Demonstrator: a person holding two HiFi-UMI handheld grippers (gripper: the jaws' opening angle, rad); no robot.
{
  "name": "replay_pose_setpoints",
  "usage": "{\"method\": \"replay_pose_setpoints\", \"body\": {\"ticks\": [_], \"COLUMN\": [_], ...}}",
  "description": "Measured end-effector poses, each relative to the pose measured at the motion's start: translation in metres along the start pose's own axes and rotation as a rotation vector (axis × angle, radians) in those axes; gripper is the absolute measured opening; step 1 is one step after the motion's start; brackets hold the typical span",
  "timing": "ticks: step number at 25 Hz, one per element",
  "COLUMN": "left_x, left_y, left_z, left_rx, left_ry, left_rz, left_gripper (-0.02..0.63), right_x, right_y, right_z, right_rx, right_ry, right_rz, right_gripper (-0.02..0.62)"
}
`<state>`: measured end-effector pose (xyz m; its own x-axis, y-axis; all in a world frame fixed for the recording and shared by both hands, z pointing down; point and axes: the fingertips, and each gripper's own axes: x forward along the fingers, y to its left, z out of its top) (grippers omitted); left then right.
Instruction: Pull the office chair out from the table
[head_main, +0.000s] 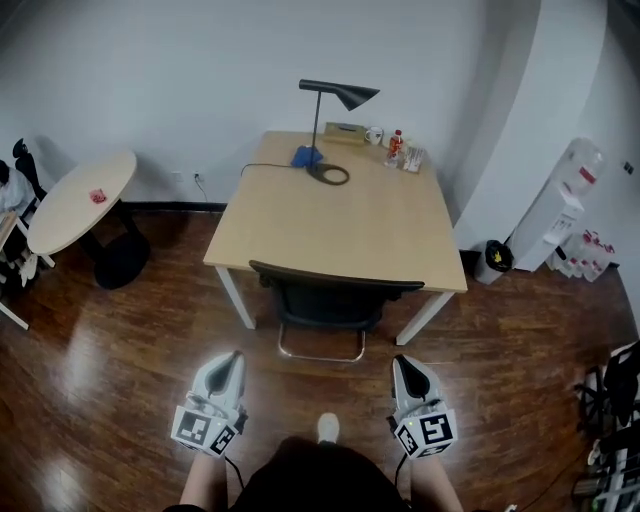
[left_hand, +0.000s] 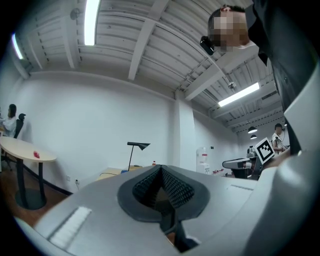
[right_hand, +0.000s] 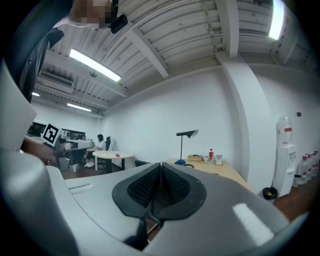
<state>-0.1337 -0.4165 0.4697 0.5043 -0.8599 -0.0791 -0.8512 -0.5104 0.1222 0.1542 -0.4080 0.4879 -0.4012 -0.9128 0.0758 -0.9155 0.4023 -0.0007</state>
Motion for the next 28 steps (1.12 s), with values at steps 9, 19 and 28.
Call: {"method": "replay_pose_setpoints", "body": {"ticks": [9,19,28], "left_x": [0.104,0.149,0.186], "left_y": [0.002,0.018,0.046], "left_z": [0.015,0.011,0.023], "left_rx": [0.105,0.068,0.1], "left_ry": [-0.016,0.011,0.007], "left_rz": [-0.038,-0.046,-0.103], "left_gripper": [0.002,0.002,0.002], "right_x": [0.073,0.113,0.143], "right_y": [-0.063,-0.094,-0.105], "right_z": [0.015,0.02,0.047], "right_rx": [-0.051,-0.041,-0.066], "right_ry": [-0.016,-0.029,-0.068], "right_rz": [0.079,0.083,0.04], "right_gripper": [0.061,0.022,0.035]}}
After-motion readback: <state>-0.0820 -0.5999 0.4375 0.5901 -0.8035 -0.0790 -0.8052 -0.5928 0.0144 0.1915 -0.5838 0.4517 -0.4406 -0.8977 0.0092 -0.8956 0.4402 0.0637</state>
